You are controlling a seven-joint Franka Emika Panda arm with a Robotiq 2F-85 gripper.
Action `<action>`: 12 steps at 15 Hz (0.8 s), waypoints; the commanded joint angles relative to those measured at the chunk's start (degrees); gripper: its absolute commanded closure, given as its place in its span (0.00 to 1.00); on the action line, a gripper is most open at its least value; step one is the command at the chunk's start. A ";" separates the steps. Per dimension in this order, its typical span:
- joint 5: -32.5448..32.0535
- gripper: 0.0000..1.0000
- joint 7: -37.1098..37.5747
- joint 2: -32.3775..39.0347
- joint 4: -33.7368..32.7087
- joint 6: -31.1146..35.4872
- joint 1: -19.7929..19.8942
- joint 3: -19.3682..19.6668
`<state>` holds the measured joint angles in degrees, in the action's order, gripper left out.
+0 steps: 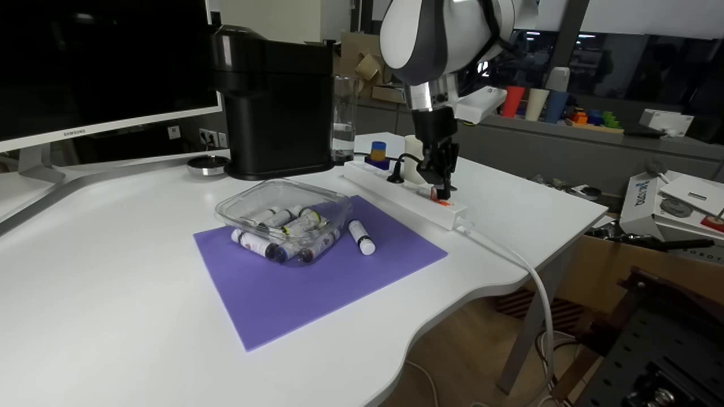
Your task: Turn off the last switch on the extension cord
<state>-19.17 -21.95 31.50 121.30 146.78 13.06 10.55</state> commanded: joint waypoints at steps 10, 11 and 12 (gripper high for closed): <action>6.54 1.00 4.06 1.25 1.37 5.42 1.63 -1.12; 7.39 1.00 4.16 1.59 1.27 5.73 1.82 -1.29; 7.92 1.00 4.54 2.08 1.08 6.09 1.78 -1.16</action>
<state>-12.69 -19.89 31.46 122.91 150.45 14.01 10.17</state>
